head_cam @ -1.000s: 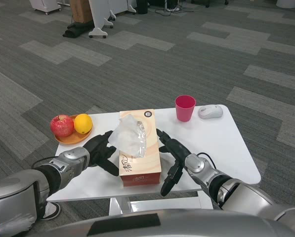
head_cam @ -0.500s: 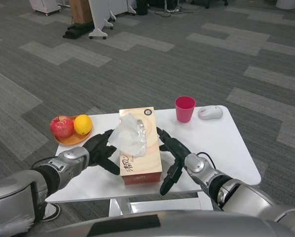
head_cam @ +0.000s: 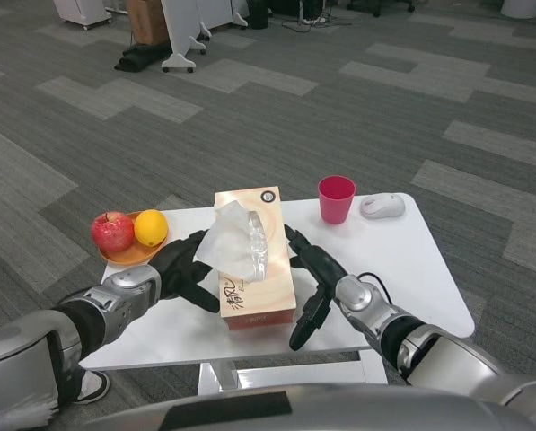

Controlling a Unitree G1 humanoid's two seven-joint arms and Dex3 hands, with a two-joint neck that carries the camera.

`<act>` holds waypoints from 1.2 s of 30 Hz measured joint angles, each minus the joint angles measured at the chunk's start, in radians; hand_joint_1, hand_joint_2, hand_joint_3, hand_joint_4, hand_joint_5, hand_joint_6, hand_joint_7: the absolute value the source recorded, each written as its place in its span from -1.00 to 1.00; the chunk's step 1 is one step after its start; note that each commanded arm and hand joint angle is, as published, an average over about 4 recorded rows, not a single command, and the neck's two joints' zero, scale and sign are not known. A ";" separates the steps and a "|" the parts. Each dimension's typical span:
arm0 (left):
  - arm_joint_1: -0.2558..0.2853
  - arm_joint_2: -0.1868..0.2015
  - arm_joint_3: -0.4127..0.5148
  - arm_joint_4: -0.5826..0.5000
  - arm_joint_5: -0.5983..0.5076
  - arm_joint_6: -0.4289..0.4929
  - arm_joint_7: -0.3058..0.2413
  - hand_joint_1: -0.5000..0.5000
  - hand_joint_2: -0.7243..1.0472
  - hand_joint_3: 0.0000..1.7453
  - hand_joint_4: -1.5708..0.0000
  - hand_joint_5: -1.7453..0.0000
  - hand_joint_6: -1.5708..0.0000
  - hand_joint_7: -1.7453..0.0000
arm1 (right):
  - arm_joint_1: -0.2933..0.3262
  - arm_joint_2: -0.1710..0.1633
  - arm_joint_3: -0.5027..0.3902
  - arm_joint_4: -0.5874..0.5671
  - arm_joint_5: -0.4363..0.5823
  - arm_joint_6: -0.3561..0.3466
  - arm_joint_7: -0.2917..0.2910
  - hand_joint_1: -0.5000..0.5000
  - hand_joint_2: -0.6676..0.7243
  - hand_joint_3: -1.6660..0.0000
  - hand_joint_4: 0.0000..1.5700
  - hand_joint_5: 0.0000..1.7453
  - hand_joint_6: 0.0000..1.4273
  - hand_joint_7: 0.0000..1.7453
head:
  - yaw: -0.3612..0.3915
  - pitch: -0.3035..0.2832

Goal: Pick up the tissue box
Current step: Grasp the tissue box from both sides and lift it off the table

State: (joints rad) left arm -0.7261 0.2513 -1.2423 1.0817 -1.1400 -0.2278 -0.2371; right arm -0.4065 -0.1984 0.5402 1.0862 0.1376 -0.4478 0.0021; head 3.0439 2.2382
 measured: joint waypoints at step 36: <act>0.011 0.007 0.035 -0.024 -0.002 -0.002 -0.009 1.00 0.90 -0.90 0.96 1.00 1.00 1.00 | 0.000 -0.013 -0.001 -0.030 0.005 0.002 -0.008 0.54 0.00 0.24 -1.00 0.94 -1.00 -1.00 | -0.006 0.003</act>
State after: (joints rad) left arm -0.7153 0.2580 -1.2069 1.0577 -1.1416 -0.2294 -0.2463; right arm -0.4064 -0.2117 0.5395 1.0563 0.1426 -0.4460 -0.0060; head 3.0377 2.2411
